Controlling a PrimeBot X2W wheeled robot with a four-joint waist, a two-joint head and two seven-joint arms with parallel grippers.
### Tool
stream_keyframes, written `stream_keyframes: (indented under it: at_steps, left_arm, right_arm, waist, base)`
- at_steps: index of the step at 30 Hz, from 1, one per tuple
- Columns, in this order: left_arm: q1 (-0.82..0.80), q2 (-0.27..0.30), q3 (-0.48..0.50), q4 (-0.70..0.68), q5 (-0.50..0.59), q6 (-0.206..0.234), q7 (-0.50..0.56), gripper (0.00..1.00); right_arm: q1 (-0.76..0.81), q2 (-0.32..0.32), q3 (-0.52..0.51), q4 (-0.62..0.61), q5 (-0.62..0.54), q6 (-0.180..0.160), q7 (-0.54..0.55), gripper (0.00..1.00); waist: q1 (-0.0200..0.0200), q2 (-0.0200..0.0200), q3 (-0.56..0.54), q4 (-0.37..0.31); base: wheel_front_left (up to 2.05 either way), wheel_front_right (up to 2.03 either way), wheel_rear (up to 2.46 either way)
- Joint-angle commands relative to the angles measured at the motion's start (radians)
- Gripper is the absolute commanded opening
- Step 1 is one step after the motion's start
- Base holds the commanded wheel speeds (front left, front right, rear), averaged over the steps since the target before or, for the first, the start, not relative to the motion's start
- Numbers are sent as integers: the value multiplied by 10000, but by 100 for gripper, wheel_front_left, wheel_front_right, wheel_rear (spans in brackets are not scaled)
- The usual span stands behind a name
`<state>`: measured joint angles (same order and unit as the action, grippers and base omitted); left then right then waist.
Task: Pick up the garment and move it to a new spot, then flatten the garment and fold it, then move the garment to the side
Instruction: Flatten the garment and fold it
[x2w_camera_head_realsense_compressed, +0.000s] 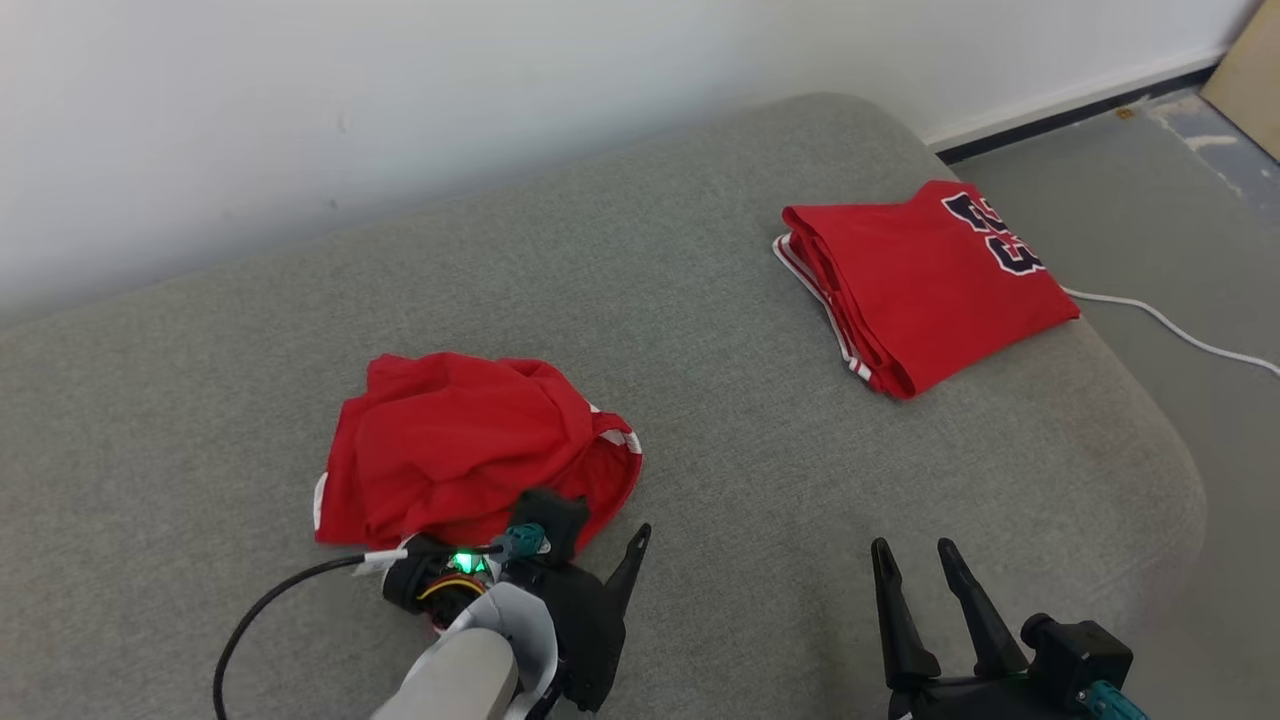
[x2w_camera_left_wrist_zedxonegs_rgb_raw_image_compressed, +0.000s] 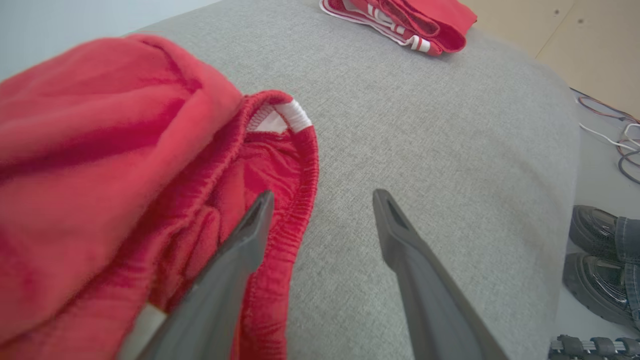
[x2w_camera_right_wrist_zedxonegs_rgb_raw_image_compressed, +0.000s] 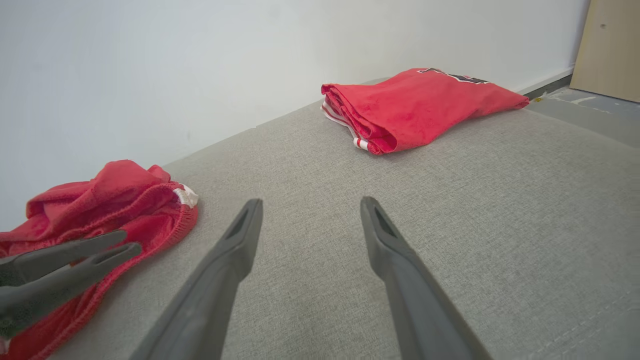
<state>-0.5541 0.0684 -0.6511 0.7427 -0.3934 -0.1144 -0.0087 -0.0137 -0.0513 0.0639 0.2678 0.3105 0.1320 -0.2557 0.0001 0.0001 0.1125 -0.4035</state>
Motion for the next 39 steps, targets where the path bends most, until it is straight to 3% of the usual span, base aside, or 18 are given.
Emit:
stream_keyframes:
  at_steps: [1,7,12,20,21,22,30,39]
  left_arm:
    - [-210,-55,-15,131,-48,5,-52,100]
    - [-983,-139,-309,1098,25,144,2,100]
    - [-1517,-170,-525,1767,81,577,108,100]
    - [-1852,-182,-1162,2095,-362,676,523,98]
    - [-1877,-183,-1251,2085,-461,679,532,24]
    - [-1906,-185,-1341,2047,-564,688,524,0]
    - [-2433,-182,-1817,1701,-1170,912,-78,0]
    - [-4100,-186,-2006,-30,-2007,833,-1551,0]
  right_arm:
    - [-99,27,19,18,85,-21,-36,100]
    - [-241,27,139,84,228,-21,-86,100]
    - [-368,28,241,139,349,-21,-102,100]
    - [-516,28,344,98,435,-21,-102,100]
    - [-520,28,357,87,453,-21,-102,100]
    - [-531,28,365,79,458,-21,-102,100]
    - [-520,28,281,47,458,-21,-104,100]
    - [-442,27,214,62,327,-21,-103,100]
  waist:
    - [-1,-1,301,-275]
    - [-1,-1,570,-430]
    - [-1,-1,704,-505]
    - [-1,-1,801,-576]
    - [-1,-1,809,-584]
    - [-1,-1,821,-590]
    - [-1,-1,842,-458]
    - [-1,-1,634,-27]
  base:
    - [0,0,0]
    - [0,0,0]
    - [0,0,0]
    - [0,0,0]
    - [0,0,0]
    - [0,0,0]
    - [0,0,0]
    - [0,0,0]
